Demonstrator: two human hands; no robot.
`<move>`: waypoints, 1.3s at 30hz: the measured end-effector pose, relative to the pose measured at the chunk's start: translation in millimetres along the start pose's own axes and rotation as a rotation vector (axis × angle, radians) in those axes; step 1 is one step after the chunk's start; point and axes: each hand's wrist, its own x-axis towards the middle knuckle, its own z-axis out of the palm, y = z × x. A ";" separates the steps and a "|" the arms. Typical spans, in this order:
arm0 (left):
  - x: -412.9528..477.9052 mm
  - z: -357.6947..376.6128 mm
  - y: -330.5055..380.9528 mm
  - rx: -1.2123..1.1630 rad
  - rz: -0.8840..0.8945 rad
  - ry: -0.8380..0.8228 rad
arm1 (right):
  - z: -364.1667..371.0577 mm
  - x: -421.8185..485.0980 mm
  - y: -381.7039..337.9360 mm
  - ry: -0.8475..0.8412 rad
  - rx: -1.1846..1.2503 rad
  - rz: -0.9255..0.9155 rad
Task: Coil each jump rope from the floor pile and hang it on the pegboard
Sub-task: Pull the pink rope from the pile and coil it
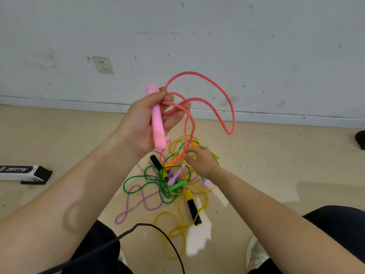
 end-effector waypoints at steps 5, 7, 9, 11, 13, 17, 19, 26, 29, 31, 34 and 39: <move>8.1 -9.6 12.8 -0.015 0.079 0.038 | -4.8 -0.7 2.8 0.037 -0.021 0.033; 16.5 -25.7 17.5 0.163 0.193 0.121 | -14.8 -5.6 -7.9 0.076 0.115 0.066; 24.8 -44.6 16.8 0.411 0.319 0.216 | -28.4 -8.9 -28.4 0.126 0.351 0.072; 32.2 -61.0 9.1 0.672 0.409 0.278 | -44.4 -13.5 -54.7 0.108 0.579 0.062; 36.1 -68.4 -4.5 0.898 0.438 0.256 | -60.5 -22.1 -81.4 0.046 0.729 0.027; 34.6 -68.4 -30.1 1.124 0.383 0.087 | -86.3 -40.4 -119.1 0.007 0.940 -0.040; 29.4 -65.1 -36.5 1.059 0.266 -0.007 | -93.9 -46.9 -127.6 0.013 1.005 -0.058; 6.6 -56.1 -51.4 0.756 -0.041 -0.280 | -105.7 -60.2 -133.9 0.028 1.201 -0.031; -1.9 -48.2 -63.0 0.787 -0.042 -0.304 | -109.2 -62.1 -135.3 0.037 1.226 -0.066; -4.8 -41.5 -67.7 0.722 -0.035 -0.214 | -111.8 -62.6 -134.2 0.054 1.211 -0.075; -1.9 -34.6 -61.7 0.583 -0.013 -0.050 | -114.9 -66.0 -125.9 0.120 1.022 -0.022; 6.3 -30.5 -38.4 0.381 -0.017 0.043 | -97.0 -63.6 -82.3 0.573 0.629 0.070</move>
